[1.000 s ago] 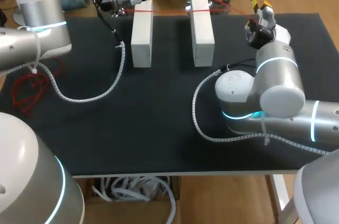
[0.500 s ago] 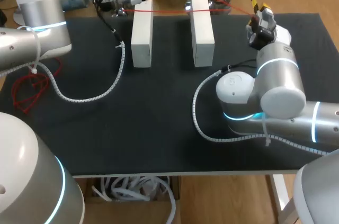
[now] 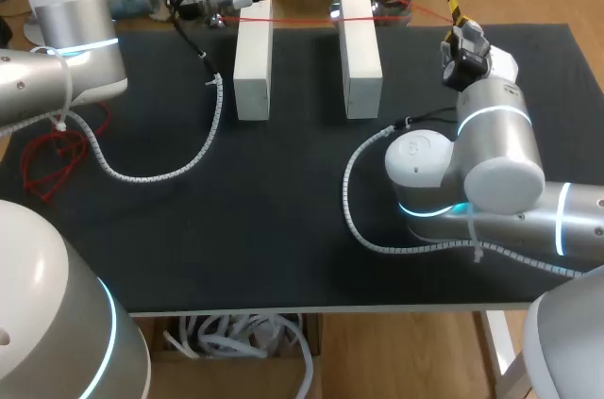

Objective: Grab the tape and strap the tape.

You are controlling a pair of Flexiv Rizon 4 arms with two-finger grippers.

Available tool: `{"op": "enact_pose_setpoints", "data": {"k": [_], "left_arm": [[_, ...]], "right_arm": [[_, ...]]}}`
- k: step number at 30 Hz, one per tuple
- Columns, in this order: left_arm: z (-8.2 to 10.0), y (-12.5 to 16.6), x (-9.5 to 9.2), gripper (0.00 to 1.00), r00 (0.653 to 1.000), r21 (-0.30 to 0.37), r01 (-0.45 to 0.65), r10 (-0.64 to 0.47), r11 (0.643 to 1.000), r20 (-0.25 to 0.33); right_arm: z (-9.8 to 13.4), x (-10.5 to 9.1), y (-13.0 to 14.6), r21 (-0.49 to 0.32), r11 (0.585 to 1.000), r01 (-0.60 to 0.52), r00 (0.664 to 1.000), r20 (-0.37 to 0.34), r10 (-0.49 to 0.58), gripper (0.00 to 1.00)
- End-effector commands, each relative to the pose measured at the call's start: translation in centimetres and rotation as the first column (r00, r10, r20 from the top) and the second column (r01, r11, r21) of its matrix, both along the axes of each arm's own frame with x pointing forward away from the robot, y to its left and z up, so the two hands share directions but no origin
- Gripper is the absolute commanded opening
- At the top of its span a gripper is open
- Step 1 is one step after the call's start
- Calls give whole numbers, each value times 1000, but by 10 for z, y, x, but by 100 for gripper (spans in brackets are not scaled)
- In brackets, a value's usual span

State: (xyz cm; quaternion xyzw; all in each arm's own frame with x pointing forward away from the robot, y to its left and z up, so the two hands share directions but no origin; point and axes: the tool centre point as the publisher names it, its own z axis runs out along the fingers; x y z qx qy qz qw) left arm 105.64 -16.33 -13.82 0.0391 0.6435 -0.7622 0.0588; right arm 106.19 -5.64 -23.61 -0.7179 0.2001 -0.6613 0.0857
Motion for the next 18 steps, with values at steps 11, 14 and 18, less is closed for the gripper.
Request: {"op": "enact_pose_setpoints", "data": {"k": [11,14,18], "left_arm": [[0,0,1,0,1000,0,2,-2,1000,0],[0,0,1,0,1000,0,2,-2,1000,0],[0,0,1,0,1000,0,2,-2,1000,0]], "right_arm": [[-1,-4,4,-197,980,7,1000,17,-4,0],[-1,-6,6,-322,946,44,998,65,-24,0],[5,-7,8,-488,865,121,992,84,-91,0]]}}
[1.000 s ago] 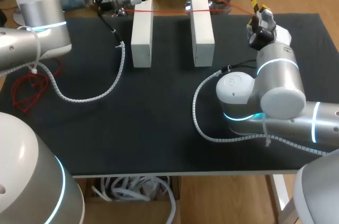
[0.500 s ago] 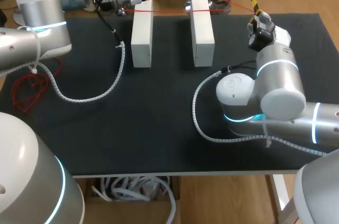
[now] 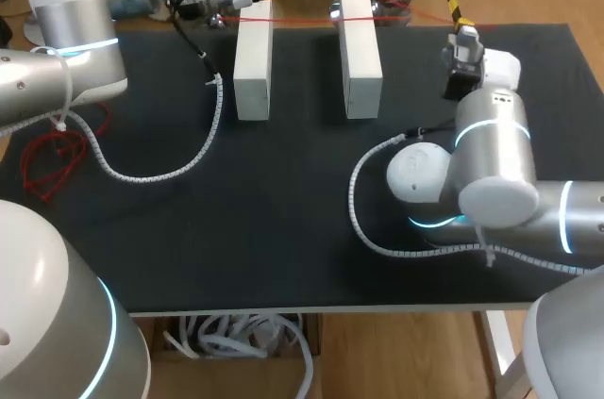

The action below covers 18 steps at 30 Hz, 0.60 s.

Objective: Grab the tape and strap the tape.

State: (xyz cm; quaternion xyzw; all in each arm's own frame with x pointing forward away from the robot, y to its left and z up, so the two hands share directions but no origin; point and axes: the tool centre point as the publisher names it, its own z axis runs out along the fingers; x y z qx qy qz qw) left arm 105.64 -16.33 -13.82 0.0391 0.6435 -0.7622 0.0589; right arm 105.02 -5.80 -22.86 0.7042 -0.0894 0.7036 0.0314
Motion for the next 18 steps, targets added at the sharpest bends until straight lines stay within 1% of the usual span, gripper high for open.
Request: {"op": "enact_pose_setpoints", "data": {"k": [1,2,3,4,18], "left_arm": [[0,0,1,0,1000,0,2,-2,1000,0],[0,0,1,0,1000,0,2,-2,1000,0],[0,0,1,0,1000,0,2,-2,1000,0],[0,0,1,0,1000,0,2,-2,1000,0],[0,0,1,0,1000,0,2,-2,1000,0]], "right_arm": [[-2,6,10,-218,968,127,992,24,-124,0],[0,7,9,-251,959,134,990,-1,-139,0],[1,9,9,-332,928,170,983,-4,-181,0],[3,10,8,-306,935,177,981,-18,-192,0],[3,10,8,-306,935,177,981,-18,-192,0]]}}
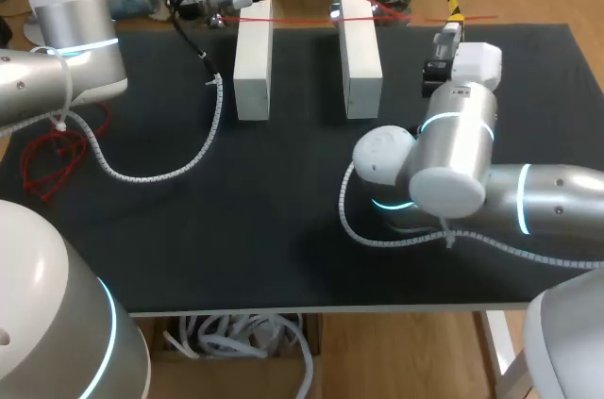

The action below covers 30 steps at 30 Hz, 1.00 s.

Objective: Grab the tape and strap the tape.

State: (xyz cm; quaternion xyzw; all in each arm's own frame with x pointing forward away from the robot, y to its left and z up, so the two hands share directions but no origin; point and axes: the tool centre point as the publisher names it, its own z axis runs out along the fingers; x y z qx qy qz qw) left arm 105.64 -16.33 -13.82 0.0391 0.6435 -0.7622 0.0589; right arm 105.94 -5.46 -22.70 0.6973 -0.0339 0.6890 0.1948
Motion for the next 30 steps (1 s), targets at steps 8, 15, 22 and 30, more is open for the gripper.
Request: {"op": "enact_pose_setpoints", "data": {"k": [8,15,22,30], "left_arm": [[0,0,1,0,1000,0,2,-2,1000,0],[-1,0,0,0,999,72,16,-13,997,-31],[1,0,-8,0,969,481,93,33,872,-245],[12,-6,-20,0,924,735,182,142,654,-355]], "right_arm": [[11,-7,10,-55,999,0,996,88,5,0],[25,-20,11,-132,991,0,985,171,23,0],[32,-31,4,-167,986,9,974,226,30,0],[40,-44,3,-156,987,30,974,227,6,0]]}}
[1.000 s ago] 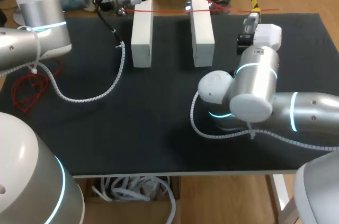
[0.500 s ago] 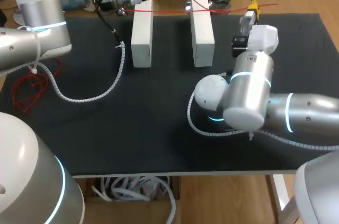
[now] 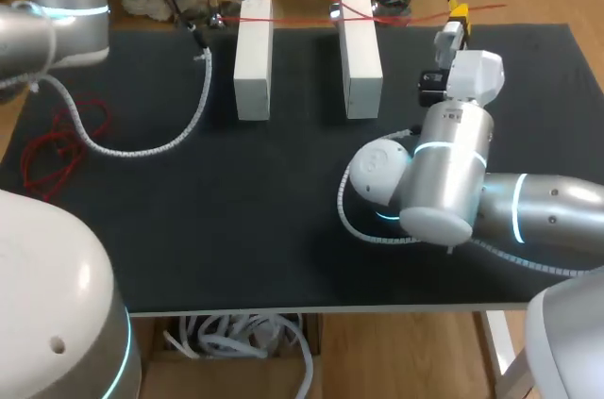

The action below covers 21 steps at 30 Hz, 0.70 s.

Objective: Grab the tape and strap the tape.

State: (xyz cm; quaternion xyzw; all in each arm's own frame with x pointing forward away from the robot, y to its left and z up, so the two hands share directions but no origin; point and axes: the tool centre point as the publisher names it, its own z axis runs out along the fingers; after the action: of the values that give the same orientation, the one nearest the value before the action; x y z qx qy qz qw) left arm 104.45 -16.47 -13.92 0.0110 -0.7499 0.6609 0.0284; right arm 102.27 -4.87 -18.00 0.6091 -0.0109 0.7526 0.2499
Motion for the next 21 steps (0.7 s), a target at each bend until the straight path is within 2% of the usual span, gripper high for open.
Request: {"op": "enact_pose_setpoints", "data": {"k": [1,2,4,6,9,15,21], "left_arm": [[14,-7,-9,0,979,555,64,56,830,-197],[16,-10,-10,0,972,585,82,65,807,-227],[18,-14,-10,0,966,602,102,65,792,-249],[20,-19,-10,0,953,631,147,63,762,-298],[25,-25,-9,0,937,648,193,56,737,-344],[28,-29,-7,0,924,638,232,38,735,-380],[34,-32,-1,0,914,646,261,31,717,-404]], "right_arm": [[-7,-9,-3,-13,1000,-13,1000,26,14,0],[-7,-12,-4,-10,1000,-12,1000,18,12,0],[-6,-18,-5,-12,1000,-13,1000,-2,13,0],[-7,-22,-5,-24,1000,-12,1000,-21,11,0],[-6,-28,-5,-33,999,12,995,-95,-15,0],[13,-35,0,-20,999,34,987,-159,-37,0],[20,-29,1,-58,997,46,984,-168,-55,0]]}}
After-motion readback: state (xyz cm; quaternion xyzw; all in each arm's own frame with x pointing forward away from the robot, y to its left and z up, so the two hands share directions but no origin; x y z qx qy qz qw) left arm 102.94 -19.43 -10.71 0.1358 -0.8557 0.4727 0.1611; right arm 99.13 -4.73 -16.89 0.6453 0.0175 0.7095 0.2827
